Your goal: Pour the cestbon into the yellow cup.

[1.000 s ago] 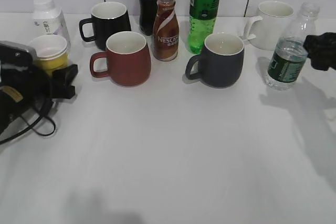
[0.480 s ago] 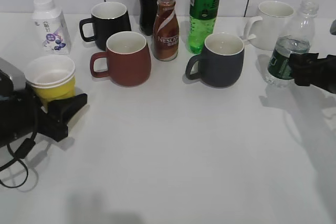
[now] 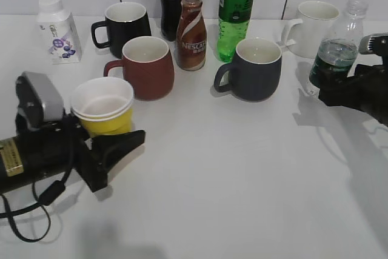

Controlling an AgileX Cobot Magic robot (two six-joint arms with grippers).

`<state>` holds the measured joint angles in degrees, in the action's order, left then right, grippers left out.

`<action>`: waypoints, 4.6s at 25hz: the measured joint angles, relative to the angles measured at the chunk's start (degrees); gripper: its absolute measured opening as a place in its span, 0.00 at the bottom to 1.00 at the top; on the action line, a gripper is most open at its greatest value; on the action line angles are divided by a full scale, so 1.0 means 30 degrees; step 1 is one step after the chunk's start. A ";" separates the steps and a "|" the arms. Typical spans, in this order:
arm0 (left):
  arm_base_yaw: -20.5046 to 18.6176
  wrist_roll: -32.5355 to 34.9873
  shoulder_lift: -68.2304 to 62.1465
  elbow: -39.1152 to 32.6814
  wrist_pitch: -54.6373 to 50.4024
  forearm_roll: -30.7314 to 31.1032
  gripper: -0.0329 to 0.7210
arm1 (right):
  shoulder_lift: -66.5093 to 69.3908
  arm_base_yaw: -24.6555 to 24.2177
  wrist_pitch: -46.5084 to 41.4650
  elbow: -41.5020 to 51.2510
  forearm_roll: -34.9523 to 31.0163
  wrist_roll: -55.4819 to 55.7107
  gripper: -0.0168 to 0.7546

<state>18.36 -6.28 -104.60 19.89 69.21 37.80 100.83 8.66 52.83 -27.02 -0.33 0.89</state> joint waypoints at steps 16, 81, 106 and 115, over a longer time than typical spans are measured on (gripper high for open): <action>0.3495 -0.0657 -0.0231 0.3925 -0.1717 -0.0100 0.62 | 0.4783 0.0000 0.4846 -0.2019 -0.0017 0.0080 0.85; 0.5685 -0.3389 -0.2396 0.7969 -0.5863 0.2108 0.62 | -0.0606 0.2748 -0.0094 -0.4469 0.9747 -1.4292 0.62; 0.5685 -0.3511 -0.2396 0.7969 -0.5597 0.2027 0.63 | -0.0606 0.2748 -0.0094 -0.4476 1.0278 -1.8124 0.62; 0.5710 -0.3517 -0.2396 0.7969 -0.5567 0.2390 0.62 | -0.0620 0.2748 -0.0094 -0.4476 1.0336 -1.9698 0.62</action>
<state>35.49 -16.83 -111.78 43.80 52.51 44.97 98.98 16.91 52.55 -40.45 30.68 -58.20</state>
